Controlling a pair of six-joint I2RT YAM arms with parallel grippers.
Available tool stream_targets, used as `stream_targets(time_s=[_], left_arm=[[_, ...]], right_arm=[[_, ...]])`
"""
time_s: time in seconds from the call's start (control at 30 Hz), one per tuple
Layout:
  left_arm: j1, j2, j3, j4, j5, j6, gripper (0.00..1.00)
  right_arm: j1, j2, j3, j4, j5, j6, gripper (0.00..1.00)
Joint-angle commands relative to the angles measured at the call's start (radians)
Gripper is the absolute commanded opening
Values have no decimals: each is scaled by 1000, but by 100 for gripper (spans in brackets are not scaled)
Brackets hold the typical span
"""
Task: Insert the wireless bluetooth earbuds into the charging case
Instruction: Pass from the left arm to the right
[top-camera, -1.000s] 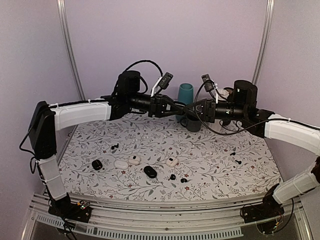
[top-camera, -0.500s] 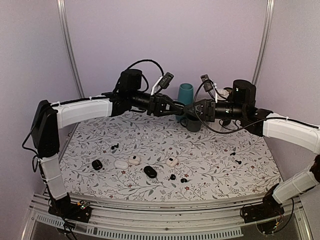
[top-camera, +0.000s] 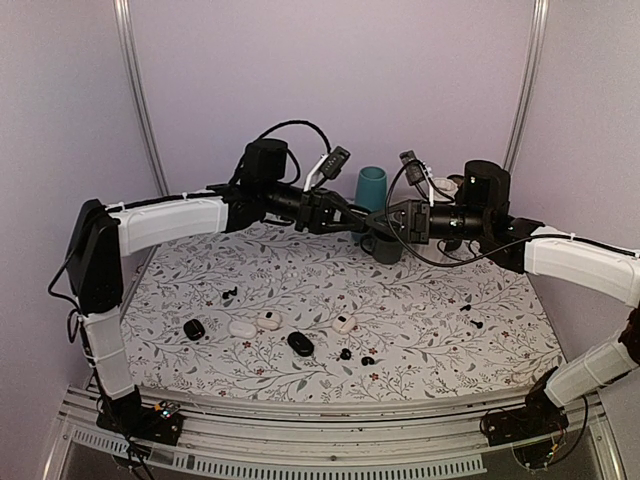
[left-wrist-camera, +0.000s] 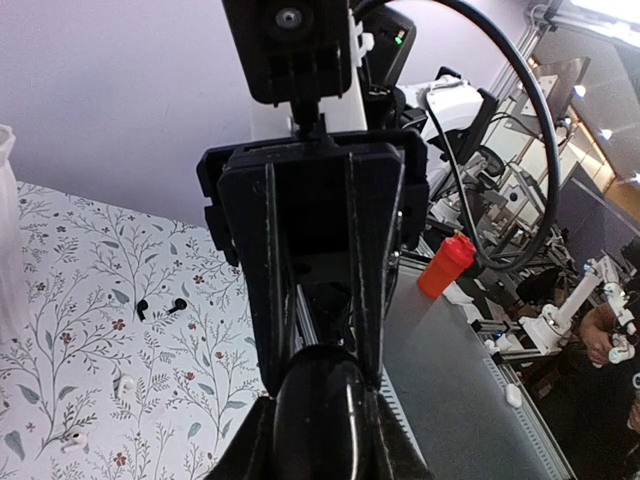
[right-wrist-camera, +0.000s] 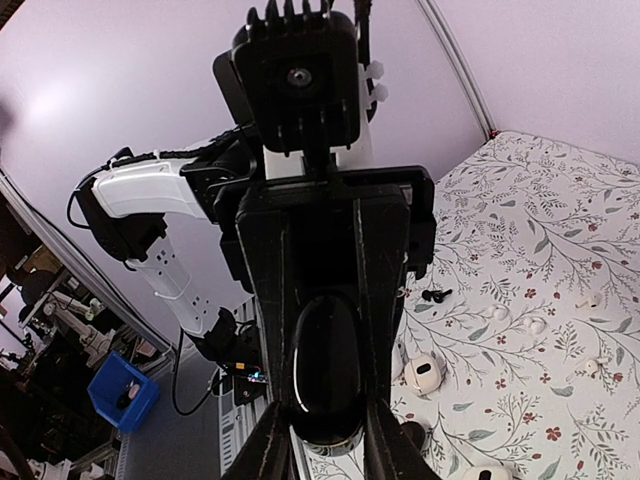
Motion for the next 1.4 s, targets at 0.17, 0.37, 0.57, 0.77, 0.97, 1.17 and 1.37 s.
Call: stream_targets(time_s=[0.17,0.37,0.57,0.77,0.97,1.17,1.37], left_arm=[[-45,77,54,-28,9,0,0],[-43,96,57,-27,16,-8,0],[-32,112,27,20,21,-42,7],[2,90,-76,183,0,-164,33],[32,65,-183,383,-14,-281,45],[49,62,-236,495,-31,-359,46],[71,58,-310,707,-36,-494,42]], right_arm=[[18,25,-16,57,8,0,31],[18,37,-28,59,16,-2,14],[18,45,-64,91,38,18,5],[15,54,-109,132,82,56,4],[4,51,-148,183,123,100,4],[-3,48,-169,213,153,131,4],[-5,54,-172,227,146,144,4]])
